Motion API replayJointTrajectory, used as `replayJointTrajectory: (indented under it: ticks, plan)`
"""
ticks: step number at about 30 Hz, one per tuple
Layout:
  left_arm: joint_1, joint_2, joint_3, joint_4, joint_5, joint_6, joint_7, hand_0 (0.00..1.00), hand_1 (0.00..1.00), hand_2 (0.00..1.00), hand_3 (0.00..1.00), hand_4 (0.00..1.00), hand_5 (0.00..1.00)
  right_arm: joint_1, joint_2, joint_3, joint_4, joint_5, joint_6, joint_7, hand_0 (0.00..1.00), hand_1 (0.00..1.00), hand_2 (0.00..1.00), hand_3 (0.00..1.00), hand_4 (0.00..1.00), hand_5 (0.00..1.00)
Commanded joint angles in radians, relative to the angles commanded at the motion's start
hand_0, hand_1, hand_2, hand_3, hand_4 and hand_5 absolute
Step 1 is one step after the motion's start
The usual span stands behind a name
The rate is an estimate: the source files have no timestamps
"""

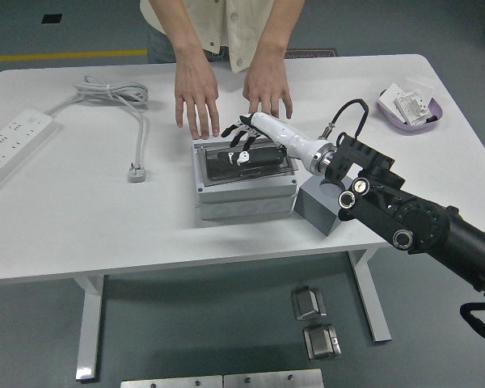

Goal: Fetch the battery,place it into the box,close the lid of the box

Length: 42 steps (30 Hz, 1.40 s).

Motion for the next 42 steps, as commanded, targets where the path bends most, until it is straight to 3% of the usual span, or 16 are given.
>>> replayJointTrajectory:
  ticks: [7,12,22,28,34,39,40,42]
  plan:
    - [0.004,0.000,-0.001,0.000,0.002,0.000,0.003,0.621,0.633,0.547,0.635,0.692,0.108,-0.035,-0.009,0.067,0.037,-0.050,0.013,-0.021,0.654,0.482,0.609,0.712,0.847,0.582]
    - [0.010,-0.002,-0.004,0.000,0.003,-0.001,0.006,0.620,0.633,0.547,0.635,0.693,0.107,-0.087,-0.031,0.155,0.099,-0.119,0.034,-0.051,0.655,0.481,0.612,0.713,0.848,0.584]
    - [0.015,-0.007,-0.008,0.000,-0.005,0.001,0.003,0.620,0.632,0.546,0.634,0.692,0.108,-0.230,-0.087,0.389,0.306,-0.309,0.111,-0.141,0.655,0.482,0.612,0.713,0.848,0.583]
    - [0.021,-0.010,-0.008,0.000,-0.015,0.002,0.005,0.620,0.633,0.547,0.634,0.691,0.106,-0.326,-0.103,0.564,0.455,-0.397,0.119,-0.165,0.654,0.484,0.617,0.714,0.849,0.584]
    - [0.025,-0.017,-0.007,0.000,-0.022,0.002,0.003,0.620,0.633,0.548,0.634,0.692,0.107,-0.415,-0.097,0.748,0.551,-0.375,0.011,-0.072,0.653,0.486,0.618,0.707,0.851,0.589]
    - [0.031,-0.022,-0.009,0.000,-0.025,0.002,0.002,0.620,0.633,0.548,0.635,0.693,0.107,-0.477,-0.103,0.881,0.527,-0.288,-0.125,0.030,0.653,0.482,0.618,0.697,0.850,0.590]
    - [0.031,-0.022,-0.009,0.000,-0.025,0.002,0.002,0.620,0.633,0.548,0.635,0.693,0.106,-0.486,-0.106,0.898,0.517,-0.273,-0.150,0.047,0.604,0.461,0.594,0.644,0.801,0.578]
    - [0.032,-0.022,-0.009,0.000,-0.026,0.002,0.000,0.620,0.633,0.548,0.635,0.693,0.106,-0.509,-0.113,0.909,0.484,-0.227,-0.213,0.084,0.604,0.461,0.594,0.644,0.801,0.578]
